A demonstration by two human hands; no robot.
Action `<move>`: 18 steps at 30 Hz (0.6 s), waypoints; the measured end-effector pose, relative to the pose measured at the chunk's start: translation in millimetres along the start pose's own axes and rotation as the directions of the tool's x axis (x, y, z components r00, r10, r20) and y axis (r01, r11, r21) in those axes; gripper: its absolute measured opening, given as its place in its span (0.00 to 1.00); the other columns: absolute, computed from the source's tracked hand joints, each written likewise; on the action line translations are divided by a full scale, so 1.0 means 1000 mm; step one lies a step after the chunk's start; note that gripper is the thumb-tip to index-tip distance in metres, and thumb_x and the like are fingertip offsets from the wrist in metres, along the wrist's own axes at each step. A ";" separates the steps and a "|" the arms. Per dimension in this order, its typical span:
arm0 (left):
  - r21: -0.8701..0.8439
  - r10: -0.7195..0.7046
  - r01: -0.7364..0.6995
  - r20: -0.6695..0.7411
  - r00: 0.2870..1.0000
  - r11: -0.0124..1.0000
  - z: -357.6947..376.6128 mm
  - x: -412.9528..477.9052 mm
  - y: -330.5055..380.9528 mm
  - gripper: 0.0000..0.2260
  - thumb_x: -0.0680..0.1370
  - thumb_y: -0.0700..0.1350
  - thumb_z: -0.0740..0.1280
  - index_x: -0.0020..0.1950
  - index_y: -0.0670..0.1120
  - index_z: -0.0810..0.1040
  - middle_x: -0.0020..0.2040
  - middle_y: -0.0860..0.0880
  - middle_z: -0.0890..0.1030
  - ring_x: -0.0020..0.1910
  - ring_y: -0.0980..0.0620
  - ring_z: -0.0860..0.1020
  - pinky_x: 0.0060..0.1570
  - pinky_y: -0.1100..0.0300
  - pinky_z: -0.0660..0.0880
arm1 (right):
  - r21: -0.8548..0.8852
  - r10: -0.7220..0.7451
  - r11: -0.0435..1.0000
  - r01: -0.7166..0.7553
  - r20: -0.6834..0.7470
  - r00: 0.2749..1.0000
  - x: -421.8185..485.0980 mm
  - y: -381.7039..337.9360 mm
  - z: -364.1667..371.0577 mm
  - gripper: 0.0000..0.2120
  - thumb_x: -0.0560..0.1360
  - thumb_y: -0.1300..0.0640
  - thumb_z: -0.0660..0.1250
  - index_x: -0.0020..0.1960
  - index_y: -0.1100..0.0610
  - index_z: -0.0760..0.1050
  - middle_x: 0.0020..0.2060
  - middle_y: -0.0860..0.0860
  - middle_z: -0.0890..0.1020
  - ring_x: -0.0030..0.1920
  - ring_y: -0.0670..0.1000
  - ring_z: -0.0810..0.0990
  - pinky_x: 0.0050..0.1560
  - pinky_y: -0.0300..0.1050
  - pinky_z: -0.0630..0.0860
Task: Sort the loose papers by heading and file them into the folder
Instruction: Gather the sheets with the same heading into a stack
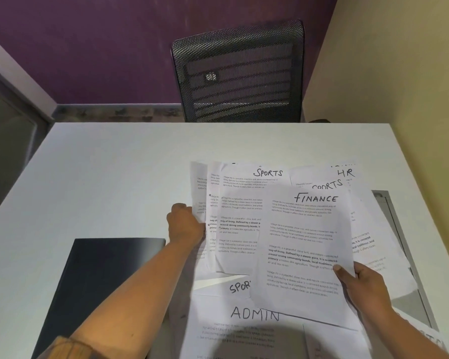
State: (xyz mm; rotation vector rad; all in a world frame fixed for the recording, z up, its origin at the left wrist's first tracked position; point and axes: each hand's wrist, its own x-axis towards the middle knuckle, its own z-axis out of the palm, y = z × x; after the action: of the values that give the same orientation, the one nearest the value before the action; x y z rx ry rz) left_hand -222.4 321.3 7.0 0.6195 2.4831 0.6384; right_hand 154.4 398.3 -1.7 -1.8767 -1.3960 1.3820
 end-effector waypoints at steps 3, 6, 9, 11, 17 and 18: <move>-0.091 -0.037 0.043 0.059 0.998 0.995 -0.002 -0.001 0.012 0.05 0.69 0.35 0.72 0.34 0.41 0.77 0.36 0.45 0.80 0.36 0.45 0.81 0.29 0.63 0.75 | -0.031 0.014 0.999 -0.014 0.000 1.000 0.001 0.001 0.001 0.06 0.77 0.62 0.70 0.52 0.62 0.82 0.41 0.54 0.84 0.38 0.46 0.80 0.37 0.40 0.72; -0.213 -0.098 0.138 0.188 0.977 0.967 -0.006 -0.002 0.014 0.06 0.68 0.33 0.72 0.41 0.43 0.83 0.36 0.48 0.84 0.38 0.47 0.84 0.37 0.58 0.81 | -0.055 0.012 0.998 -0.013 -0.013 1.000 0.001 0.000 0.001 0.08 0.77 0.61 0.70 0.54 0.63 0.82 0.42 0.54 0.84 0.38 0.49 0.80 0.38 0.39 0.72; -0.352 -0.031 0.084 0.155 0.988 0.932 -0.015 -0.002 0.013 0.01 0.72 0.44 0.74 0.40 0.47 0.84 0.39 0.48 0.86 0.38 0.47 0.85 0.42 0.53 0.83 | -0.067 0.009 0.998 -0.010 -0.011 1.000 -0.001 -0.002 0.001 0.07 0.77 0.61 0.70 0.53 0.62 0.82 0.42 0.54 0.84 0.38 0.48 0.80 0.37 0.39 0.72; -0.454 -0.026 0.076 0.116 0.993 0.888 -0.024 -0.001 0.014 0.12 0.76 0.46 0.70 0.32 0.45 0.79 0.31 0.50 0.83 0.31 0.48 0.81 0.34 0.59 0.79 | -0.072 0.014 0.997 -0.014 -0.007 1.000 -0.001 -0.001 0.001 0.07 0.77 0.61 0.70 0.53 0.62 0.82 0.43 0.55 0.84 0.38 0.49 0.81 0.37 0.40 0.72; -0.404 -0.011 -0.018 -0.069 0.998 0.915 -0.053 -0.004 0.006 0.12 0.78 0.35 0.62 0.42 0.48 0.81 0.34 0.51 0.80 0.29 0.52 0.75 0.31 0.63 0.71 | -0.059 0.026 0.998 -0.027 -0.020 0.999 -0.005 -0.004 0.002 0.06 0.77 0.60 0.70 0.52 0.60 0.82 0.44 0.54 0.84 0.40 0.53 0.81 0.38 0.40 0.72; -0.369 -0.002 -0.039 -0.110 0.994 0.929 -0.059 -0.005 0.005 0.10 0.78 0.35 0.63 0.49 0.47 0.82 0.39 0.50 0.82 0.31 0.53 0.78 0.32 0.64 0.73 | -0.050 0.025 0.998 -0.026 -0.019 0.999 -0.005 -0.005 0.002 0.06 0.77 0.61 0.70 0.52 0.60 0.82 0.44 0.54 0.85 0.40 0.54 0.81 0.39 0.42 0.73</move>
State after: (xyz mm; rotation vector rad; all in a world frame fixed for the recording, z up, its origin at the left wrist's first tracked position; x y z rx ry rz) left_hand -250.2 303.8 56.3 0.4711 2.3621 1.1420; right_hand 150.3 395.1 3.3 -1.9414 -1.4149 1.3496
